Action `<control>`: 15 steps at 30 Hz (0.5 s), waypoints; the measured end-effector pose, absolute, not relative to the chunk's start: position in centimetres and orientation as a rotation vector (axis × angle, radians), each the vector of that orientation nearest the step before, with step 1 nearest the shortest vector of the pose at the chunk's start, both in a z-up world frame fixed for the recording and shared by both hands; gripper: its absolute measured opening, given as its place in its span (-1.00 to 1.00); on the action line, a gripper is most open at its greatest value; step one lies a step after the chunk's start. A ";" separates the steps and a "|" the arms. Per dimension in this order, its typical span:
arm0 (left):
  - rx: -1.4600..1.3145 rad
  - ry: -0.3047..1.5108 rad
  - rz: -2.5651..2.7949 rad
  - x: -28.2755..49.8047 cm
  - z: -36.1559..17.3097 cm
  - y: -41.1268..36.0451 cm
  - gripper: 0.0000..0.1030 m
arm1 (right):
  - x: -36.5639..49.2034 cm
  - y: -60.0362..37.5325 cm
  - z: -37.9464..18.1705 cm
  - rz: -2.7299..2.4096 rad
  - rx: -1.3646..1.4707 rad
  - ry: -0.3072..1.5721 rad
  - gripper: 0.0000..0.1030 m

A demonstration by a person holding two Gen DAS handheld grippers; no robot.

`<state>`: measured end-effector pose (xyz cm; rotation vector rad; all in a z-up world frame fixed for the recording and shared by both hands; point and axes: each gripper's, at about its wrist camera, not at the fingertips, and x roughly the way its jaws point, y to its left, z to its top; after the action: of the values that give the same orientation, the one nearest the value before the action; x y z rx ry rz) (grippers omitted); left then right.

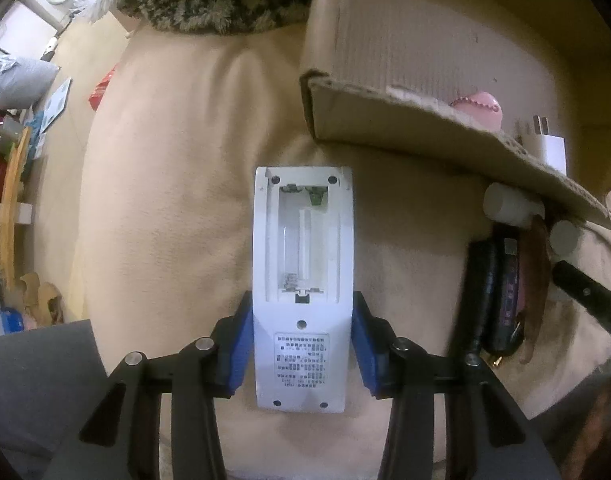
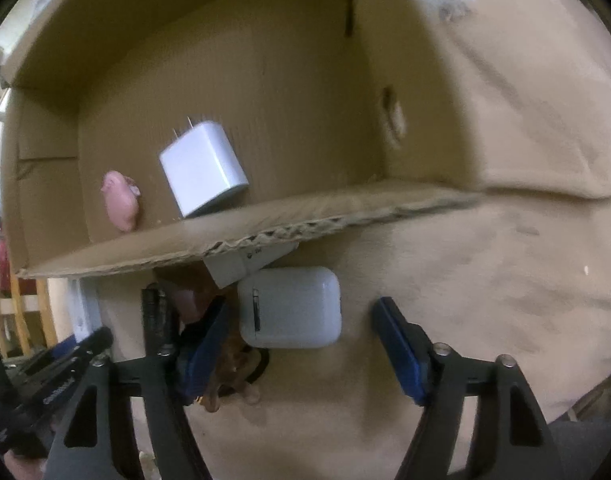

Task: Organize rigid objects
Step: 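Grasp the white remote with the left tool while the right tool grasps the white earbud case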

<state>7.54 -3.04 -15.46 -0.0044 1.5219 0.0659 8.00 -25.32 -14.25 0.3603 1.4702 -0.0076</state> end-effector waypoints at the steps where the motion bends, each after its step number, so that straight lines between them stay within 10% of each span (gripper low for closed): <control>1: 0.001 1.521 0.072 7.6 -15.5 -3.3 -0.03 | 8.0 -25.3 -14.5 -0.010 0.363 1.473 0.51; 15: -0.047 1.505 0.069 8.6 -15.6 -2.3 -0.21 | 7.7 -24.7 -13.7 -0.006 0.284 1.417 0.11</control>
<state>8.57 -2.33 -15.60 -0.0470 1.5048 0.0692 7.73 -24.68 -13.73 0.2839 1.4168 -0.0058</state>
